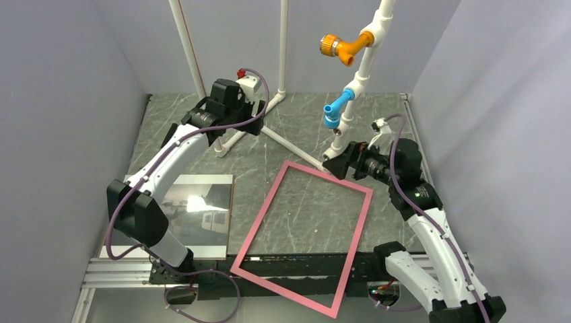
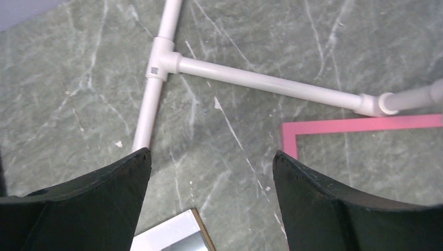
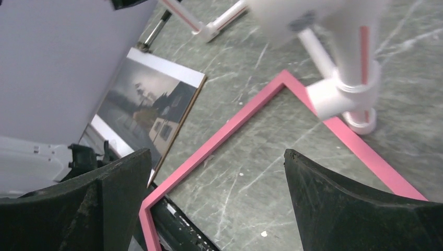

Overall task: Put the photo into the frame
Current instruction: Move the distractor to the center of the board.

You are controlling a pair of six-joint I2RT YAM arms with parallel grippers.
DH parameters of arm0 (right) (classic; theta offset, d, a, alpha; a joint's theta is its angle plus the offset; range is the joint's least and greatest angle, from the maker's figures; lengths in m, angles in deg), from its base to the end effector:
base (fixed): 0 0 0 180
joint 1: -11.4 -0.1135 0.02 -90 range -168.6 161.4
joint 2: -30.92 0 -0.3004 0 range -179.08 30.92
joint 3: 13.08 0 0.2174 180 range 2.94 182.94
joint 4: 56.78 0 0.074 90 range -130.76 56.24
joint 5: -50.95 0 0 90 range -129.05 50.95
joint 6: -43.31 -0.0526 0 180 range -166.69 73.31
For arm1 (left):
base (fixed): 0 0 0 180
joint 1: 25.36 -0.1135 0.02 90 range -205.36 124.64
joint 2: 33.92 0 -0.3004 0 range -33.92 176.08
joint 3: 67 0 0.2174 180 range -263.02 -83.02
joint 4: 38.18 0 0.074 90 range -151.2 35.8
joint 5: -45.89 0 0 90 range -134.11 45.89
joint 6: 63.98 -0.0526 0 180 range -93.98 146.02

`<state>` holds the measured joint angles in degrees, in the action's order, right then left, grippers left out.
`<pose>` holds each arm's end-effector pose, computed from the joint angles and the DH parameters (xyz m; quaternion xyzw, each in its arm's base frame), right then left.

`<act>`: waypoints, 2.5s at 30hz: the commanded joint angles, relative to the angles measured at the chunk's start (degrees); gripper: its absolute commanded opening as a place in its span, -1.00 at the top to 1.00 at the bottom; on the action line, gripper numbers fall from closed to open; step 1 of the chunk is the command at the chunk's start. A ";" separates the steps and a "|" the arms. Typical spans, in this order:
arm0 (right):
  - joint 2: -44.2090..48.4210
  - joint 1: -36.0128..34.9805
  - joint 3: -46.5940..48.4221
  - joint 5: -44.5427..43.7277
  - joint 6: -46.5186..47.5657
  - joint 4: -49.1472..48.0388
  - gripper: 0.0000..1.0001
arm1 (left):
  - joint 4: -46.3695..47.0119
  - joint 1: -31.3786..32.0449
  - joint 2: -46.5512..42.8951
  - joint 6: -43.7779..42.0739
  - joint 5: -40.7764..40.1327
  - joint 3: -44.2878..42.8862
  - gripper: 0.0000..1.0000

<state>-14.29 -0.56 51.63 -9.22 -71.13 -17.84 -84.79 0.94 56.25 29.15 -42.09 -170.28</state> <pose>0.1179 0.0517 0.3594 -0.0620 0.8003 0.3739 0.4646 0.3023 -0.1515 0.3934 0.1850 0.8611 -0.1352 0.4538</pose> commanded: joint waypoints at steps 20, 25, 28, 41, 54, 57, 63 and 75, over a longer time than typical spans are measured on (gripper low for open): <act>-10.12 -11.69 -3.38 -14.04 -4.04 -18.90 -0.99 | 8.94 -7.31 7.21 -12.44 -3.90 -6.81 -0.92; -11.23 -11.68 -4.07 -15.76 -2.94 -18.69 -0.99 | 8.94 -9.25 7.04 -11.82 -3.04 -5.92 -0.92; -12.93 -11.68 -3.08 -16.48 -0.79 -17.07 -0.99 | 8.18 -10.18 6.63 -11.07 -3.42 -5.19 -0.92; -19.82 -11.60 1.90 -24.39 1.27 -13.95 -0.99 | 6.59 -10.93 0.04 -7.67 -9.96 1.45 -0.90; -29.55 -11.51 8.21 -24.49 0.96 -12.93 -0.99 | 2.68 -11.48 -3.24 -4.48 -14.01 4.51 -0.90; -31.54 -11.51 9.55 -24.18 1.35 -13.32 -0.99 | 1.54 -11.97 -3.82 -3.91 -15.11 4.87 -0.90; -36.67 -11.51 12.96 -22.69 1.68 -13.85 -0.99 | -1.95 -13.17 -5.11 -0.88 -15.40 4.76 -0.90; -46.98 -11.52 20.57 -19.60 1.85 -14.62 -0.99 | -4.65 -14.58 -7.52 1.16 -17.07 7.56 -0.91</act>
<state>-58.84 -11.67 68.59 -31.28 -70.13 -31.78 -85.58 -12.21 51.46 28.52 -55.66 -163.88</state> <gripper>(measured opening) 0.997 0.952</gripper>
